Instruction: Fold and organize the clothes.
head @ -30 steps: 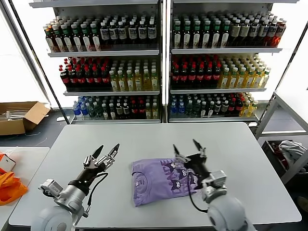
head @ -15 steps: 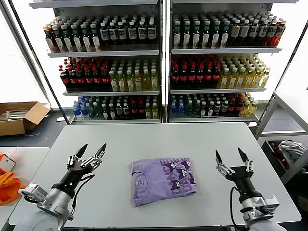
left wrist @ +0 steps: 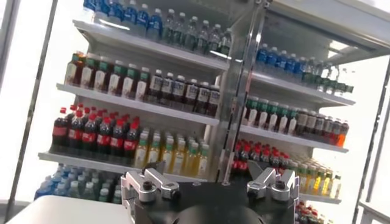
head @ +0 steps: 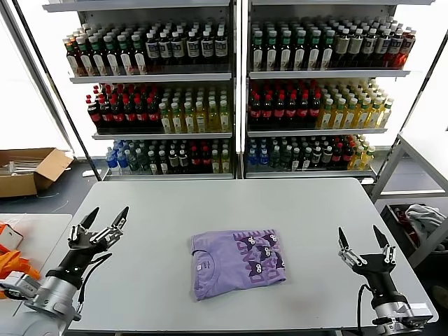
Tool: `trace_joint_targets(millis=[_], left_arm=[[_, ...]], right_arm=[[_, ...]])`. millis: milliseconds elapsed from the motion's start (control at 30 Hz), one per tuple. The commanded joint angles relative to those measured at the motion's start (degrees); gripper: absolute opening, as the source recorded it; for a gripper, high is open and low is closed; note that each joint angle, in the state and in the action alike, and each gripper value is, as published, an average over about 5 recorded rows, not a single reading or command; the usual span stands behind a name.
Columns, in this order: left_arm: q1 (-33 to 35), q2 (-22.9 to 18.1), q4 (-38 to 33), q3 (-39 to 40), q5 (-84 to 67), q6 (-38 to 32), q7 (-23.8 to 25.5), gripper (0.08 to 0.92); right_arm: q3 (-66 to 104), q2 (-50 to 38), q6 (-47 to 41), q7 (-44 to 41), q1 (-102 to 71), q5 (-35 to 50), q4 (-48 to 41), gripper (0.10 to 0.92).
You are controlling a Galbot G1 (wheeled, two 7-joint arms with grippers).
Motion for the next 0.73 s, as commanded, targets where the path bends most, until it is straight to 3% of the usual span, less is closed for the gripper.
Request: trace_joint_targets(millis=[33,433,733], left_arm=[[0.5,-0.9,3.0,-7.1,0.4,0.4,5.5,0.823],[1.4,1.0,5.3,-9.1,-0.3,0.3,7.0,0.822],[1.1,0.0,5.3,-9.4,-0.2,0.4,7.4,0.823]], right_arm=[[3.2,-0.2,0.9,-1.3,-1.3,0.8,-1.5,0.823],[3.5,-0.7,0.5,-2.5,-0.9,0.7,-2.2,0.823],[3.3,-0.4,0.4,-2.8,-0.5,0.8,-2.4,0.823]])
